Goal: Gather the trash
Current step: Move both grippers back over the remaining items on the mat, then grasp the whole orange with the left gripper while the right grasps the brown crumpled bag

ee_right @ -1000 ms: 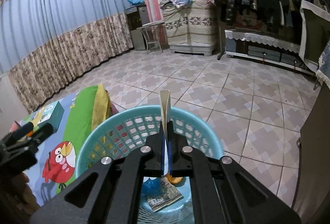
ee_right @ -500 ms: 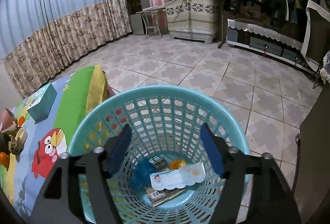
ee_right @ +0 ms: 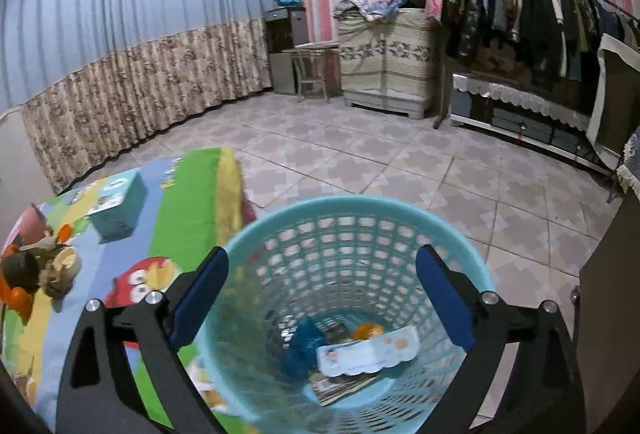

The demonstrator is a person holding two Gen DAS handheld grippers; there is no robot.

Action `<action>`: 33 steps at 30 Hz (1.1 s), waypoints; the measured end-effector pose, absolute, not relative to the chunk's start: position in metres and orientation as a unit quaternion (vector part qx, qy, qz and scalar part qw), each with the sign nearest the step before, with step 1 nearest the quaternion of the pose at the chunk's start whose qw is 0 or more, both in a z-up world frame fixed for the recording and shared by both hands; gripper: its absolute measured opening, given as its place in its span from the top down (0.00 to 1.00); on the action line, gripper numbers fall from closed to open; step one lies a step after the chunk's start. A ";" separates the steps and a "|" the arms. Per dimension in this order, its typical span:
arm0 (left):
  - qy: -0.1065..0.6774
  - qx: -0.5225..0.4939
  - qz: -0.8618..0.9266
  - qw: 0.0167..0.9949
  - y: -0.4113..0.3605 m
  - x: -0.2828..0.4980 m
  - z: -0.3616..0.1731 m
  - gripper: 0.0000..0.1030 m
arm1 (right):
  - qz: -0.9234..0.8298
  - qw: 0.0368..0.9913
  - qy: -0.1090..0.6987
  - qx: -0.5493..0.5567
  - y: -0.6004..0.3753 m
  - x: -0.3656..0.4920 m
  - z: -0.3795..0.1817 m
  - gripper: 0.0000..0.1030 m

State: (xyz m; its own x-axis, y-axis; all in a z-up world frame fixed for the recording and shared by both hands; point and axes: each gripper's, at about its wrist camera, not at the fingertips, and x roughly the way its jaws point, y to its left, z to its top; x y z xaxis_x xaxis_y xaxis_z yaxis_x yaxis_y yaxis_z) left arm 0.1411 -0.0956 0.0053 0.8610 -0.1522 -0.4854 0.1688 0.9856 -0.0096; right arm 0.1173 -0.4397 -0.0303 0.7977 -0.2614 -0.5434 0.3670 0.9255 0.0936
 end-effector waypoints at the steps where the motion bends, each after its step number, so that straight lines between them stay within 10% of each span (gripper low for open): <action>1: 0.251 0.018 -0.074 0.965 -0.086 0.139 0.002 0.05 | -0.160 0.944 0.271 0.096 -0.433 0.118 -0.030 0.10; 29: 0.349 0.023 -0.023 0.937 0.004 0.182 -0.064 0.06 | -0.066 0.943 0.318 0.073 -0.300 0.165 -0.047 0.08; 33: 0.369 0.024 -0.038 0.928 -0.005 0.195 -0.069 0.23 | -0.061 0.942 0.323 0.063 -0.294 0.166 -0.050 0.08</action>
State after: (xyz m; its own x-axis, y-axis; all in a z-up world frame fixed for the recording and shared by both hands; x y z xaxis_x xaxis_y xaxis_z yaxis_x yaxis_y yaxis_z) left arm 0.1951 -0.0055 -0.0690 0.7243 -0.0532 -0.6874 0.0883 0.9960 0.0159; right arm 0.1662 -0.2937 -0.0499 0.7844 -0.0744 -0.6157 0.1560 0.9845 0.0797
